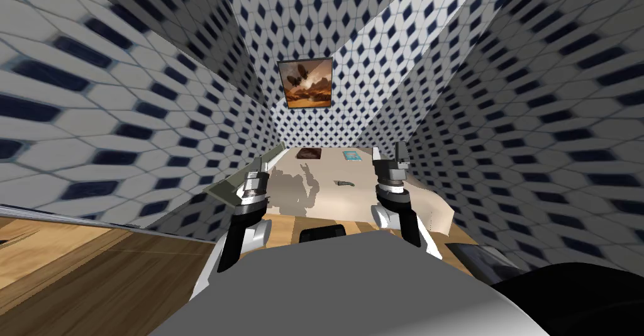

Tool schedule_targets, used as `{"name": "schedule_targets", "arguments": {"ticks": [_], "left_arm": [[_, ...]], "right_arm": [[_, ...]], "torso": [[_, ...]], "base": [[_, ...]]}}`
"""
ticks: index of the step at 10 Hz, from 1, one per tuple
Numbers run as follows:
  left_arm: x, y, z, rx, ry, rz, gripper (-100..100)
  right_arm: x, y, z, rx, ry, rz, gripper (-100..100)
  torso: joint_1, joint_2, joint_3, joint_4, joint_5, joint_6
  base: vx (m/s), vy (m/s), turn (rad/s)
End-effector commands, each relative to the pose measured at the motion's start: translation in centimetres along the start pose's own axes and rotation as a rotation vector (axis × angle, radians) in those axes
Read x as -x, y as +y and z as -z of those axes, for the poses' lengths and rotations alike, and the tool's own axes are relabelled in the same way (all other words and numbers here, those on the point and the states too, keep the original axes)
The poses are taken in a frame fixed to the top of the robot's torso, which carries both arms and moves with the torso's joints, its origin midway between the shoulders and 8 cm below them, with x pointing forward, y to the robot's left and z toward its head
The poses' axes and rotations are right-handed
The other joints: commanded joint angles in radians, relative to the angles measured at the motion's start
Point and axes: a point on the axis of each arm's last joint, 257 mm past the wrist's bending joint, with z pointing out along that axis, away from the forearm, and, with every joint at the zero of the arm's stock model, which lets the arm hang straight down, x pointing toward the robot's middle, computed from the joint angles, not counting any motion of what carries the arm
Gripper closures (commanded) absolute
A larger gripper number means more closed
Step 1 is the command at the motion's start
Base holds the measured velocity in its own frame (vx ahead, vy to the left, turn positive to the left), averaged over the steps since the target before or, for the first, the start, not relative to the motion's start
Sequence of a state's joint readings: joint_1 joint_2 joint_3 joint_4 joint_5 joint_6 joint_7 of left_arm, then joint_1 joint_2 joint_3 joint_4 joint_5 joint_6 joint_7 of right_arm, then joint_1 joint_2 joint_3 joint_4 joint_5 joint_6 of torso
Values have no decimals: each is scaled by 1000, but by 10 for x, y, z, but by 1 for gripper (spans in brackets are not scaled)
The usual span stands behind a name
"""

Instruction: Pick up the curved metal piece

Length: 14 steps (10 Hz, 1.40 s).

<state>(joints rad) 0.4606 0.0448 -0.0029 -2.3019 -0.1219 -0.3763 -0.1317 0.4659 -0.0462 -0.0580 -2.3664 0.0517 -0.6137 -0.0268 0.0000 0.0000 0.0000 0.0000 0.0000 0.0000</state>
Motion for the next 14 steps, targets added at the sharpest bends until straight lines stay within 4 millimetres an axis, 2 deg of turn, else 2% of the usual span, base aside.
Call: {"name": "schedule_targets", "arguments": {"ticks": [1,5,10,11,13,14], "left_arm": [[0,0,0,0,0,0,0],[0,0,0,0,0,0,0],[0,0,0,0,0,0,0],[0,0,0,0,0,0,0],[0,0,0,0,0,0,0],[0,0,0,0,0,0,0]], "right_arm": [[-9,-14,3,-29,43,23,-100],[-33,-59,16,-117,151,102,-100],[-66,-135,48,-251,347,280,-100],[-65,-137,49,-255,348,280,-100],[-76,-167,65,-298,443,374,-100],[-75,-171,68,-309,445,375,-100]], "torso": [[0,0,0,0,0,0],[2,-1,-1,0,1,0],[4,-2,-1,-1,1,0],[4,-3,-2,-1,1,0],[3,-2,-1,0,1,0],[4,-2,-1,0,1,0]], "base": [[1,17,83],[17,39,106],[28,59,164],[24,38,77],[24,51,157],[21,44,72]]}}
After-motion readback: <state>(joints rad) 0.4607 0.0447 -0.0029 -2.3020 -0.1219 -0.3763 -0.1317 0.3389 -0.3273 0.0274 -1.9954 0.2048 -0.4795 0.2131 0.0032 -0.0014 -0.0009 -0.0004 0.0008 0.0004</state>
